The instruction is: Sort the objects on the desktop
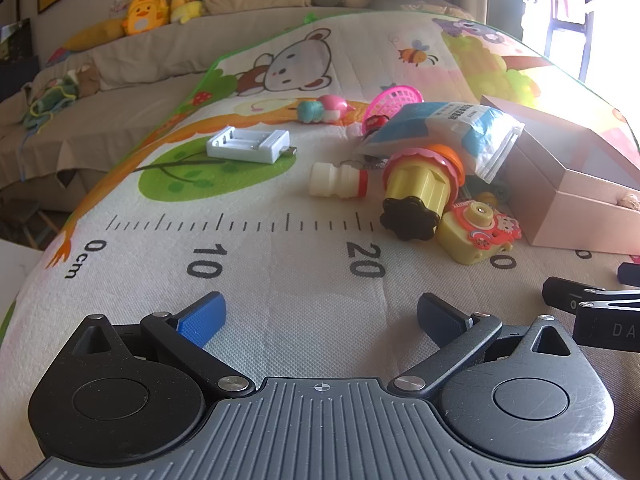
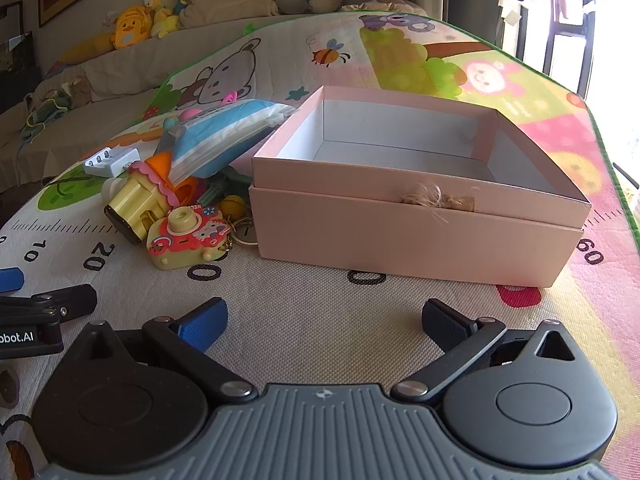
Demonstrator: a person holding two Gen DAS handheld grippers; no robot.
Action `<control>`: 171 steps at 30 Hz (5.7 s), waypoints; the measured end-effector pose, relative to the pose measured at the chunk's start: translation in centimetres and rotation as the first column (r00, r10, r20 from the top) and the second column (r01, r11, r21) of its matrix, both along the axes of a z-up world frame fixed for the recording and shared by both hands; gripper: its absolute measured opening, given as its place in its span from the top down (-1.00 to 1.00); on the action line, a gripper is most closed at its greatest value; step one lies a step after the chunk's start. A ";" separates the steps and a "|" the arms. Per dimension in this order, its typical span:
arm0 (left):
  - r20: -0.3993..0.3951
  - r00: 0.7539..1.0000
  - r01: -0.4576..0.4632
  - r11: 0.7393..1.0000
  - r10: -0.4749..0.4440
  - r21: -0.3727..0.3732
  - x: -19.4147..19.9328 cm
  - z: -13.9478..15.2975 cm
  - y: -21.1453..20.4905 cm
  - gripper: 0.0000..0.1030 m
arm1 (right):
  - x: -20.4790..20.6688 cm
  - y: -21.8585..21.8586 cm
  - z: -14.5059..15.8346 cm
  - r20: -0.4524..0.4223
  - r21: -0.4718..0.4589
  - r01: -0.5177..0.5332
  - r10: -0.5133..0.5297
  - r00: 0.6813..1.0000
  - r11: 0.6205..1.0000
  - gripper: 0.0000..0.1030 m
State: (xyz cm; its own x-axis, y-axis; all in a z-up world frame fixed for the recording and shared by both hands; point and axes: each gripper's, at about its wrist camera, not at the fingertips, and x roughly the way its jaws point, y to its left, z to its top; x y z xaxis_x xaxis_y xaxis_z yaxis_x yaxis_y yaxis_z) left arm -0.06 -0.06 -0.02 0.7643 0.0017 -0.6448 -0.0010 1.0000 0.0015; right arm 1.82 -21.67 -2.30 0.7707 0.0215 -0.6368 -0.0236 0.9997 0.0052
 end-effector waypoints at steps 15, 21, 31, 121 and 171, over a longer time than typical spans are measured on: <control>0.000 1.000 0.000 1.000 0.000 -0.001 0.0 0.0 0.0 -1.00 | 0.0 0.0 0.0 -0.001 0.000 0.001 -0.001 1.000 1.000 -1.00; 0.000 1.000 0.000 1.000 0.000 -0.001 0.0 0.0 0.0 -1.00 | 0.0 0.0 0.0 -0.001 0.000 0.001 -0.001 1.000 1.000 -1.00; 0.000 1.000 0.000 1.000 0.000 -0.002 0.0 0.0 0.0 -1.00 | 0.1 0.0 -0.1 -0.001 0.000 0.002 -0.002 1.000 1.000 -1.00; -0.002 0.979 0.206 0.978 -0.206 0.023 -0.5 1.6 2.2 -1.00 | 4.9 7.5 8.7 -0.041 0.086 -0.388 0.392 0.919 0.918 0.02; -0.005 0.959 0.283 0.957 -0.284 -0.062 2.3 3.8 0.2 -1.00 | -4.4 -1.2 3.0 -0.012 -0.054 -0.288 0.287 0.958 0.956 -0.40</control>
